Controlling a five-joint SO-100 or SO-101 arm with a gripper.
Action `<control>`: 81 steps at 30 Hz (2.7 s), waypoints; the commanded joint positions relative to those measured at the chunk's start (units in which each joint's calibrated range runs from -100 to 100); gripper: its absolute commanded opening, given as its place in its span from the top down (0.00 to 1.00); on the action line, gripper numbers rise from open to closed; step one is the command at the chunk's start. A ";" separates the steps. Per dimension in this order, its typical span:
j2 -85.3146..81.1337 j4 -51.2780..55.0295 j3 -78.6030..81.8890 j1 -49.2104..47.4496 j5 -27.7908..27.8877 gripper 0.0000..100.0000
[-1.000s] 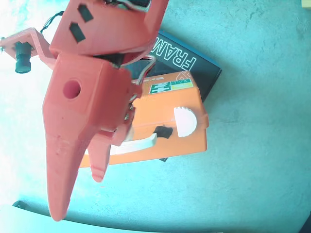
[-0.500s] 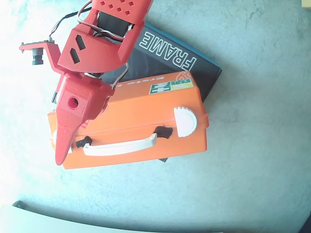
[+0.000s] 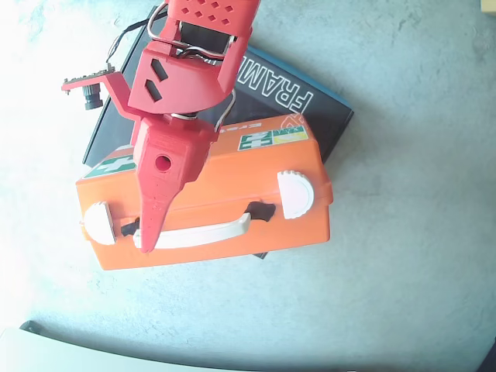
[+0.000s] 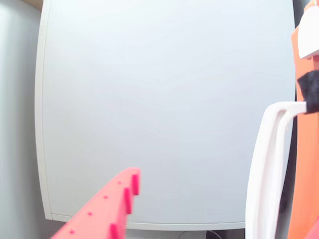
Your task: Grab the white handle of the orange box
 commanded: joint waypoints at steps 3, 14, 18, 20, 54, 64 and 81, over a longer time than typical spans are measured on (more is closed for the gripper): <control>2.95 0.04 -1.98 3.64 0.37 0.53; 19.31 -0.05 -21.48 5.04 -0.10 0.53; 23.02 -0.22 -23.43 5.19 -0.10 0.53; 24.20 -1.99 -23.43 5.35 -0.10 0.53; 26.90 -35.33 11.13 16.43 -10.92 0.99; 9.02 -35.50 67.93 15.81 -10.97 0.98; -13.08 -8.85 98.68 19.68 -2.61 0.98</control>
